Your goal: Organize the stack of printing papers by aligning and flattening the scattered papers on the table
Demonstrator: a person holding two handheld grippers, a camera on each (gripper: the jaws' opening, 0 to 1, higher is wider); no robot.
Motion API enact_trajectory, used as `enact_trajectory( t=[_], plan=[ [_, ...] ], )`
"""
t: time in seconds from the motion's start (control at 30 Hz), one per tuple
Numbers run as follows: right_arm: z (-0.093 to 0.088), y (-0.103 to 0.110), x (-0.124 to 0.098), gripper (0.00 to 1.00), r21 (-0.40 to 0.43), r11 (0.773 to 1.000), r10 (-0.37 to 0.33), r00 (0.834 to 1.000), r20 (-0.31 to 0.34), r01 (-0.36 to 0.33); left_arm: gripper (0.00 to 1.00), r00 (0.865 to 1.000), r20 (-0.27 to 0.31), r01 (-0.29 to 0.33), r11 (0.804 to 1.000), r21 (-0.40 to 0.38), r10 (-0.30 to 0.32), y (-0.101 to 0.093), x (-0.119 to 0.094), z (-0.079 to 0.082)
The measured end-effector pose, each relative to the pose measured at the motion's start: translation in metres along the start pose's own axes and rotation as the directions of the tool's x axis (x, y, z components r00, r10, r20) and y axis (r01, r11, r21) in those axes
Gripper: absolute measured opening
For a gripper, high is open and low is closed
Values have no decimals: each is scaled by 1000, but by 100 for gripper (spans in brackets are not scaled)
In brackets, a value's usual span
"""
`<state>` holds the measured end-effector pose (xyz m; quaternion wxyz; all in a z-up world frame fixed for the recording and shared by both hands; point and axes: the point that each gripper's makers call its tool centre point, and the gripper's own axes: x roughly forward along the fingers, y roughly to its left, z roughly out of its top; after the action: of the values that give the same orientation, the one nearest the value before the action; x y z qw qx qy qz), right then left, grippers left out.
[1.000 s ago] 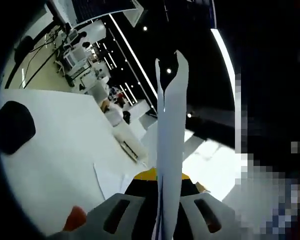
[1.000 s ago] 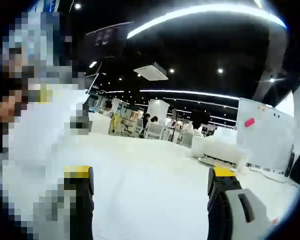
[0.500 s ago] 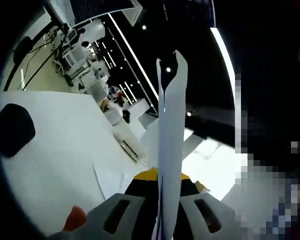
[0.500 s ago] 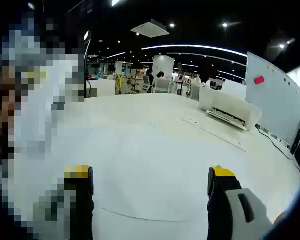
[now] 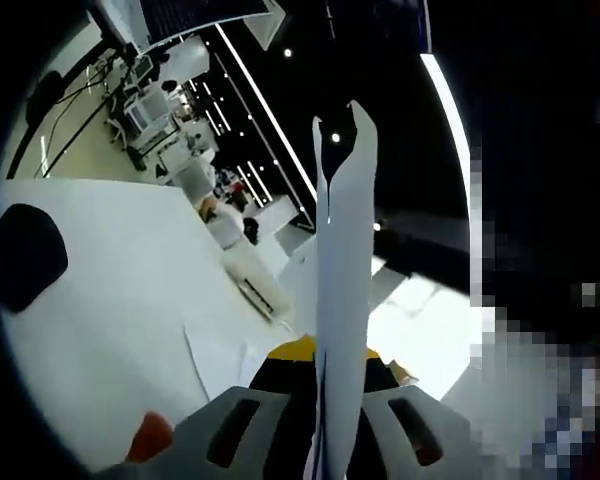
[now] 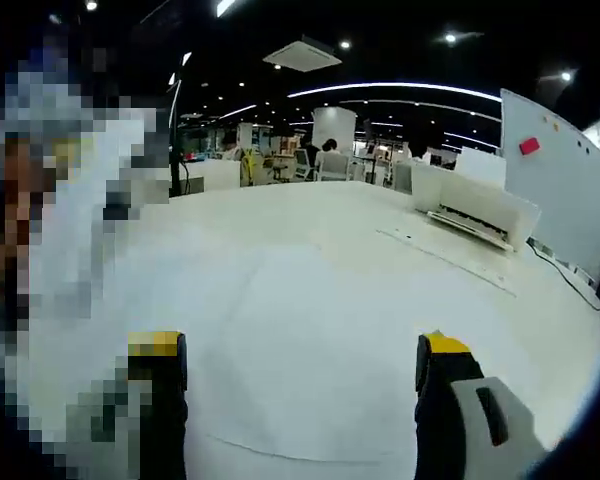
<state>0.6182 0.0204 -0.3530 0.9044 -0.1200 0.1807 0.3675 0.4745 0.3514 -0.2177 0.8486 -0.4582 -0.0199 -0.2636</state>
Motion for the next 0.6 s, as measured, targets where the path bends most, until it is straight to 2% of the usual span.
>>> enact_trajectory(
  t=[0.1,0.2,0.3,0.33,0.47,0.53,0.6],
  plan=[
    [-1,0,6,90,-11,1000,2,1000,6,-2,6,1000,-2,1,1000,-1,-1,0,0,-1],
    [-3,-3,11,90,15,1000,1,1000,25,-2,6,1000,-3,2,1000,1,-2,-1,0,-1],
    [-14,-10,12,90,33,999,-21,1000,-9,21,6,1000,-2,0,1000,2,0,0,1,1],
    [-13,-6,12,90,56,998,-1,1000,3,1,6,1000,-2,0,1000,2,0,1,1,2],
    [-18,0,12,90,102,995,-1,1000,18,-1,6,1000,-2,3,1000,1,-3,0,1,2],
    [-17,-9,14,90,95,995,-13,999,34,10,6,1000,-2,2,1000,0,-2,1,2,3],
    [-17,-6,14,90,94,996,-15,999,35,11,6,1000,-4,2,1000,-2,-2,1,2,3]
  ],
)
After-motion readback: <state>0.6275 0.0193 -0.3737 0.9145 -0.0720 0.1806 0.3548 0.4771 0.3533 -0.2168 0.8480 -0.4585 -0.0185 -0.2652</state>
